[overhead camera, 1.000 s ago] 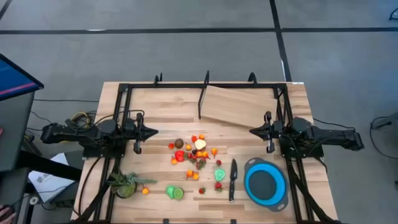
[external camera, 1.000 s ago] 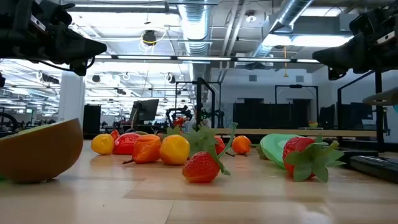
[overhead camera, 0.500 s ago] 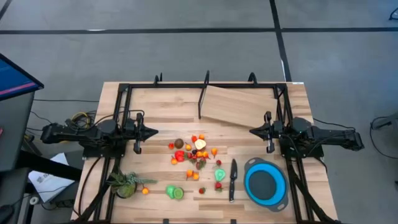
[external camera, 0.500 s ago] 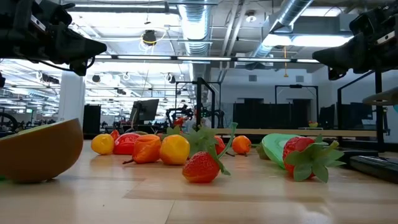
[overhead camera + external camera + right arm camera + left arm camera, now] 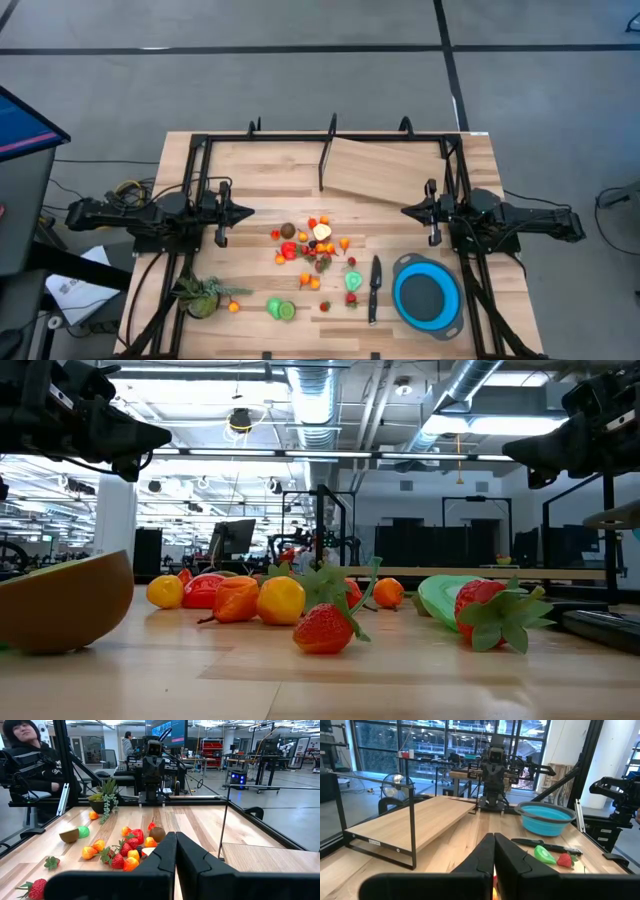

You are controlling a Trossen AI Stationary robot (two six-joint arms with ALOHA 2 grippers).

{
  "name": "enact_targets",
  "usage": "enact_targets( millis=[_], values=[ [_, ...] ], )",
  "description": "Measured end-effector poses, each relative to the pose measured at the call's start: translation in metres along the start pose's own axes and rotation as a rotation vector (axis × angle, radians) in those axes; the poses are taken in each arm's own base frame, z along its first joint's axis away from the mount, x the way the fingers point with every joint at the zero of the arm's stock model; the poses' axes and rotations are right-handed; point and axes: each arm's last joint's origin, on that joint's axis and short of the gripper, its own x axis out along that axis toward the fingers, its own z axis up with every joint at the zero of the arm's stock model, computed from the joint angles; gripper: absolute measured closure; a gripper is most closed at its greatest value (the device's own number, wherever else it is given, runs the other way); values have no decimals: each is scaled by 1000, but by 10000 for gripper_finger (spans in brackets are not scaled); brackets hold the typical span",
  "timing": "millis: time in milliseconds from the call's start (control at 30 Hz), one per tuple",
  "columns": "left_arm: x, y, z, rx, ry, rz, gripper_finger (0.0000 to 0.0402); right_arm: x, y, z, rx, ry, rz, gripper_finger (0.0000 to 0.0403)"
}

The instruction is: Pick & Place Fruit

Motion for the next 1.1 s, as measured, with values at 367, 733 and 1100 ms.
enact_targets(
  millis=[367, 733, 1100],
  values=[
    [0, 0, 0, 0, -3, 0, 401, 0, 0, 0, 0, -3, 0, 403],
    [0, 0, 1, 9, -7, 0, 401, 0, 0, 1, -17, -11, -1, 403],
    [0, 0, 1, -1, -12, -1, 401, -7, -2, 29, 184, 70, -76, 403]
  ],
)
